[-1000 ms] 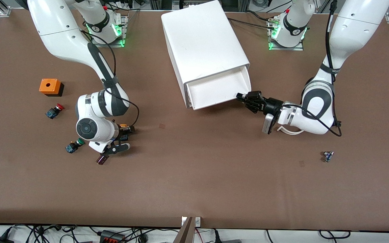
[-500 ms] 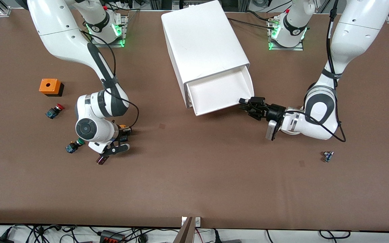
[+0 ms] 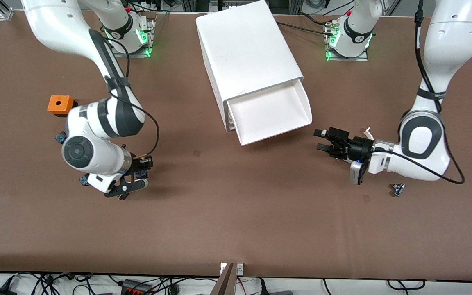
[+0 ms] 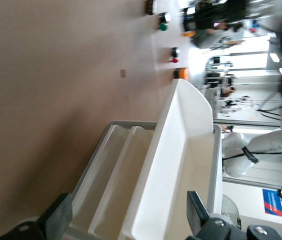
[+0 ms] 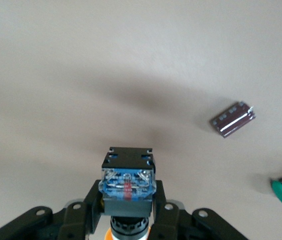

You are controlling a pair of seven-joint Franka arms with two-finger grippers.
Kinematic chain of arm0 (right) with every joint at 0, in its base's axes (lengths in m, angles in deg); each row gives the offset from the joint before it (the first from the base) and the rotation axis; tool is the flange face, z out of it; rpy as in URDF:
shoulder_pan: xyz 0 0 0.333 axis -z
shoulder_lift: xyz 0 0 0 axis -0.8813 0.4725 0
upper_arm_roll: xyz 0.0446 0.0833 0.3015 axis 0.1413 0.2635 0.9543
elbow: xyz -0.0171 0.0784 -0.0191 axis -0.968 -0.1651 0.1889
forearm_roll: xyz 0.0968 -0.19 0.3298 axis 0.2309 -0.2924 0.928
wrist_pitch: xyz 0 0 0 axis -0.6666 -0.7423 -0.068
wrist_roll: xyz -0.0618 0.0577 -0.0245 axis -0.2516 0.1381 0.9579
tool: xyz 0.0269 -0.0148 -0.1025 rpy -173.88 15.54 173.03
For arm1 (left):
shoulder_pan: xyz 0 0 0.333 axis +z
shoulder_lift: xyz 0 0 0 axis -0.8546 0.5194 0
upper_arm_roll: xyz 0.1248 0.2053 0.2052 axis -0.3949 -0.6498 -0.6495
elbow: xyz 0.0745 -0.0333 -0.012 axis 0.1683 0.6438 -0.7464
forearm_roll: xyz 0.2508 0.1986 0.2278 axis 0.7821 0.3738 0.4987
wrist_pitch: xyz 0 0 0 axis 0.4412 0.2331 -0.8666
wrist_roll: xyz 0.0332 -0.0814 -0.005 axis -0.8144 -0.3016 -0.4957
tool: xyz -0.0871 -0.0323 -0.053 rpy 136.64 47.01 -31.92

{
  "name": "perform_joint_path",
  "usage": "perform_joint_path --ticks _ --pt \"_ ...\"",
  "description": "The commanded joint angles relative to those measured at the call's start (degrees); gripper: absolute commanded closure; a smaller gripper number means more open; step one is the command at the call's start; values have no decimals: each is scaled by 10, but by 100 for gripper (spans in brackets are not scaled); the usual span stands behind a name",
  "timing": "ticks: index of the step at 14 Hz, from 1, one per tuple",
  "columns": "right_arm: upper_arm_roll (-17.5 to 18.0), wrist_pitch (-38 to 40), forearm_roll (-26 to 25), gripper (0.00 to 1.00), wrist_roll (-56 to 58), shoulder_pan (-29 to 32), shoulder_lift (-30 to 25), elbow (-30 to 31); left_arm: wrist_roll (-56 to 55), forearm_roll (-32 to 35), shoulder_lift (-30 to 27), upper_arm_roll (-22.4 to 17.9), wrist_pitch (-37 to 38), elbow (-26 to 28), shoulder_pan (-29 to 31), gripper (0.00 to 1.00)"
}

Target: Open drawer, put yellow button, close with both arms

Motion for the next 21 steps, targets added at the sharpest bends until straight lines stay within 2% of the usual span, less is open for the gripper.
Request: perform_joint_path --ticks 1,3,6,8,9,13,17,19,21 --pt "16 59 7 100 0 -14 2 -94 -118 89 -36 2 11 -25 -1 0" --pt "23 72 7 100 -2 -39 -11 -118 -182 148 -50 7 17 -46 -3 0" --pt "31 71 6 100 -14 -102 -35 -120 -293 262 -55 14 57 -112 -10 0" --pt "28 69 4 100 -88 -162 -35 -136 -311 339 -59 15 84 -141 -11 0" --pt "27 68 2 100 -137 -191 -30 -165 -311 369 -67 15 87 -146 -10 0" --pt "31 43 3 100 -233 -238 -7 -194 -312 477 -73 14 83 -149 -16 0" --pt "29 -9 2 100 -299 -287 25 -194 -310 521 -68 14 81 -175 -28 0" --pt "30 -21 2 100 -306 -294 40 -196 -313 530 -62 7 78 -203 -29 0" --pt "30 -33 2 100 -319 -298 56 -198 -314 533 -61 2 72 -205 -28 0"
